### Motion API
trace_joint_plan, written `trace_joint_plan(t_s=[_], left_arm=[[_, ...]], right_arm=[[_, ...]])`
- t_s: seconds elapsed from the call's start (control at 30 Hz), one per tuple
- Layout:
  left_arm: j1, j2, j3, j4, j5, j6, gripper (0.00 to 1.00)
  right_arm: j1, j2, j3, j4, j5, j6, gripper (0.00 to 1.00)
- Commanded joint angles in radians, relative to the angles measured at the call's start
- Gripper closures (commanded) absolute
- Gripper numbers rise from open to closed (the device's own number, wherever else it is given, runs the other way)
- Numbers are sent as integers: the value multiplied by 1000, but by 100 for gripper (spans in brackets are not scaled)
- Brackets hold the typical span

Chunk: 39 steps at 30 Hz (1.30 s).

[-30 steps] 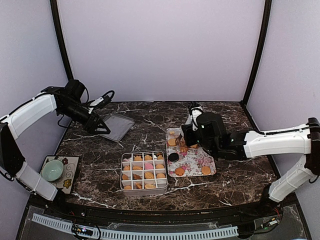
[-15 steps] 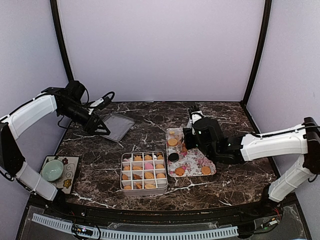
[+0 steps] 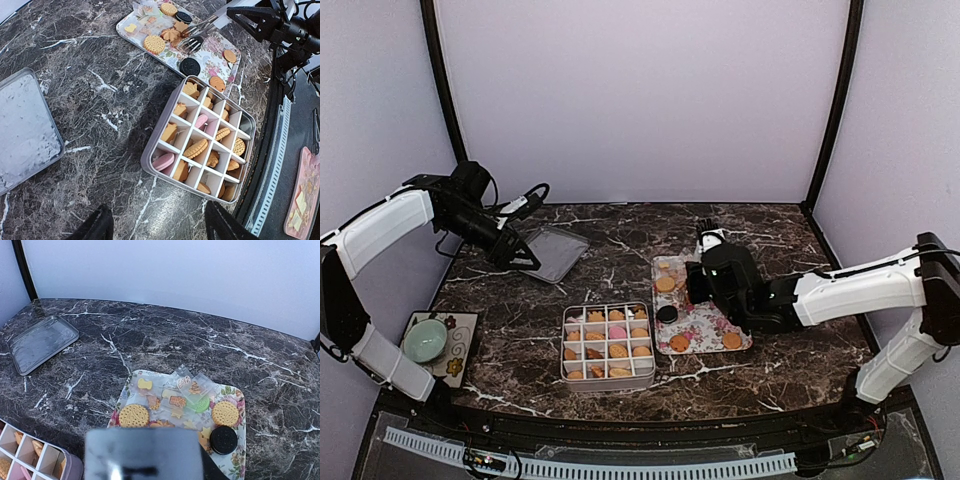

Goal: Pack the cookies
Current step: Pick up the fake cookies from the empty pocket of the box, then place the fake cookies on the plate.

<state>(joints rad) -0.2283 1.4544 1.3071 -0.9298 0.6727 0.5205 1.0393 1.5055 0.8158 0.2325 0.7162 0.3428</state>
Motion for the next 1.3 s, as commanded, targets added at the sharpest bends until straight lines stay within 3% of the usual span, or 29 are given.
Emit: trace_joint_plan(t_s=[0.0, 0.13, 0.27, 0.43, 0.63, 0.93, 1.27], left_arm=[[1, -34, -14, -17, 5, 17, 36], [0, -31, -14, -17, 9, 15, 36], [0, -32, -12, -22, 10, 17, 37], [0, -33, -13, -21, 6, 21, 37], [1, -29, -14, -20, 5, 18, 37], [1, -29, -27, -14, 2, 18, 37], [2, -26, -29, -13, 1, 17, 37]], right_arm=[[7, 35, 11, 47, 9, 22, 60], [7, 64, 24, 57, 5, 31, 61], [7, 60, 29, 57, 9, 30, 70], [9, -11, 36, 42, 11, -10, 80], [44, -117, 67, -17, -12, -59, 85], [228, -158, 172, -185, -18, -47, 87], [438, -67, 294, -338, 2, 17, 87]])
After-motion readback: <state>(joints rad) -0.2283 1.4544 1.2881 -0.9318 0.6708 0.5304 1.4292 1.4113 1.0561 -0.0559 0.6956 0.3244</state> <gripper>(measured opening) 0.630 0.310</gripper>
